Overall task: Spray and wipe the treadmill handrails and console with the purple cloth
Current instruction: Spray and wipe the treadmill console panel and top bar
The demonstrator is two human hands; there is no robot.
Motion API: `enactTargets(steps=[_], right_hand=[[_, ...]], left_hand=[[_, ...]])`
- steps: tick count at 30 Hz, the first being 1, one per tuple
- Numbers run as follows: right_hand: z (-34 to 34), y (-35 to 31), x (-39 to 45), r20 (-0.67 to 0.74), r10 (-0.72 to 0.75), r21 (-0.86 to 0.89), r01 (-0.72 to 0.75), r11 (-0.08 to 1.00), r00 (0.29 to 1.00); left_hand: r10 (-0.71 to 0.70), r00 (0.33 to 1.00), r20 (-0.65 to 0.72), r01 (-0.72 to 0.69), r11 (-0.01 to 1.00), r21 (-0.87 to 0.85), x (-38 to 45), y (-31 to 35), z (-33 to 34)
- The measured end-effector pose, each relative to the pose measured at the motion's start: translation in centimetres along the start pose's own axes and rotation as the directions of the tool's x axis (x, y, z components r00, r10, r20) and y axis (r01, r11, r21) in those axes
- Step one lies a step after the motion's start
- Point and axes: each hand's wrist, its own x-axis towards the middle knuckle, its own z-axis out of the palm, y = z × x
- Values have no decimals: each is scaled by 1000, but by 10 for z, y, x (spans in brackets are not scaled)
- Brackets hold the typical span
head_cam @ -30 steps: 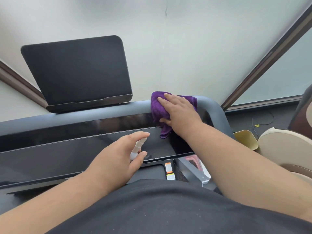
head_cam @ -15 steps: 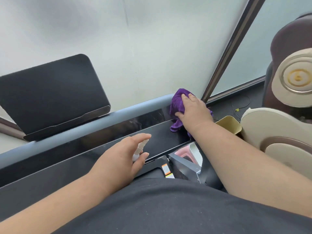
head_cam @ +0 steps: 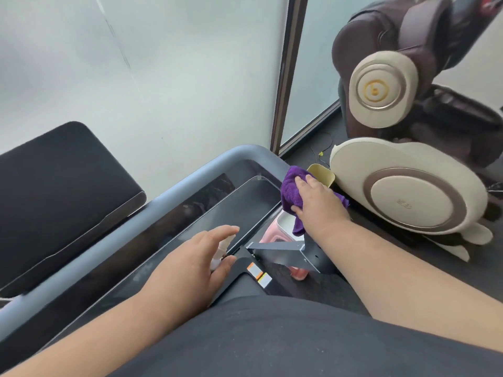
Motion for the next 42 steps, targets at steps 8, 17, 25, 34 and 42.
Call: enactTargets(steps=[8, 17, 25, 34, 42], right_hand=[[3, -16, -99, -38, 100, 152, -93, 984, 994], [23, -31, -205, 14, 241, 376, -229, 898, 970], [15, 2, -216, -4, 223, 456, -197, 868, 975], [-10, 71, -174, -6, 19, 466, -14, 885, 1000], [-13, 95, -136, 18, -76, 520, 55, 852, 997]], left_hand=[[129, 990, 55, -128, 992, -22, -26, -11, -3], [310, 938, 153, -305, 951, -53, -32, 6, 19], [302, 946, 117, -302, 953, -15, 1, 40, 39], [106, 994, 1, -106, 993, 51, 105, 104, 76], [52, 992, 119, -72, 983, 172, 165, 117, 116]])
